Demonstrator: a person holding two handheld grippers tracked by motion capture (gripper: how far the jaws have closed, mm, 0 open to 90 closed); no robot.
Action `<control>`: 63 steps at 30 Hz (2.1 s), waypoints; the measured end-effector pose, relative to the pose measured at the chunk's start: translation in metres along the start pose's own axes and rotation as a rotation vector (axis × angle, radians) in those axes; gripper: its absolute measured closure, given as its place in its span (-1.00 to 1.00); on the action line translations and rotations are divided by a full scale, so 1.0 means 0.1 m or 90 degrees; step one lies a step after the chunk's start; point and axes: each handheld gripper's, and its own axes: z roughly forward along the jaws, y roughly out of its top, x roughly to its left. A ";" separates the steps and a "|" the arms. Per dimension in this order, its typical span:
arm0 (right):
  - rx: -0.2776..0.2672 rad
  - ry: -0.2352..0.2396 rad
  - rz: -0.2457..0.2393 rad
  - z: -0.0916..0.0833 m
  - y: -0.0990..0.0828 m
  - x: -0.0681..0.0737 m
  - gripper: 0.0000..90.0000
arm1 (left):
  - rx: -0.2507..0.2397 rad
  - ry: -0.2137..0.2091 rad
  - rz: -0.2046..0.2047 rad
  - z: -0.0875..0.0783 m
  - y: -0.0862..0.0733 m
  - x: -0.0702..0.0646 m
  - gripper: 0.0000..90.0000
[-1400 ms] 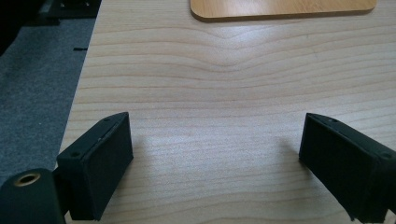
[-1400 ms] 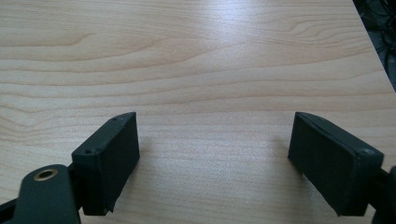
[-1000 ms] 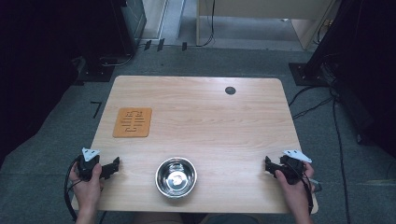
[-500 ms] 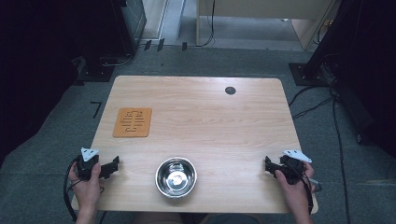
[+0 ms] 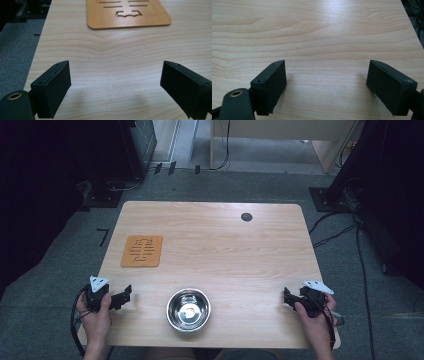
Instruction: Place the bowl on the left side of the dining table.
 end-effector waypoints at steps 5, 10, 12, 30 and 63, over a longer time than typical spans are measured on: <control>0.000 0.000 0.000 0.00 0.00 0.00 -0.65 | -0.006 -0.009 0.004 -0.03 0.03 -0.05 -0.79; 0.000 0.000 0.000 0.00 0.00 0.00 -0.65 | -0.011 -0.016 0.006 -0.05 0.06 -0.10 -0.79; 0.000 0.000 0.000 0.00 0.00 0.00 -0.65 | -0.011 -0.018 0.007 -0.06 0.07 -0.12 -0.79; 0.000 0.000 0.001 0.00 0.00 0.00 -0.65 | -0.014 -0.047 0.018 -0.08 0.10 -0.27 -0.79; 0.000 0.000 0.000 0.00 0.00 0.00 -0.65 | -0.011 -0.088 0.029 -0.11 0.16 -0.55 -0.78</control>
